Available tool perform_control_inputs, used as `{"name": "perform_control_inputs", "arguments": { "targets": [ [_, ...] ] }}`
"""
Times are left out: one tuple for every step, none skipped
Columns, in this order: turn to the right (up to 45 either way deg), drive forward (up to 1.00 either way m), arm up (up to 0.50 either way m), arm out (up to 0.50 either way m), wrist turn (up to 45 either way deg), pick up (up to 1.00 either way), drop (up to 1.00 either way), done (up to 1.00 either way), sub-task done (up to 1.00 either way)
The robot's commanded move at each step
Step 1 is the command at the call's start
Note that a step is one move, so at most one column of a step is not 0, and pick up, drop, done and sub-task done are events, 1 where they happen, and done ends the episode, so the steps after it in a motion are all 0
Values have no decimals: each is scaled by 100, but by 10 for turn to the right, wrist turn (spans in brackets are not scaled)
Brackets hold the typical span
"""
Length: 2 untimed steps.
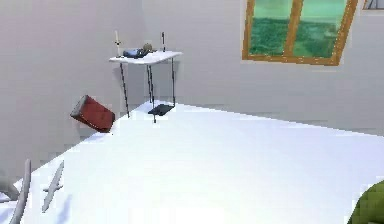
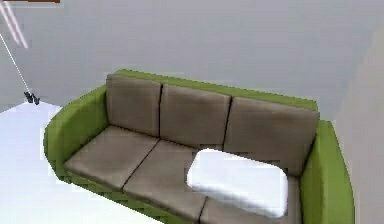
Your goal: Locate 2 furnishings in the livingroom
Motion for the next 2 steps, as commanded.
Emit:
{"name": "perform_control_inputs", "arguments": {
  "targets": [
    [0,100,0,0,0,0,0,0,0],
    [0,90,0,0,0,0,0,0,0]
  ]
}}
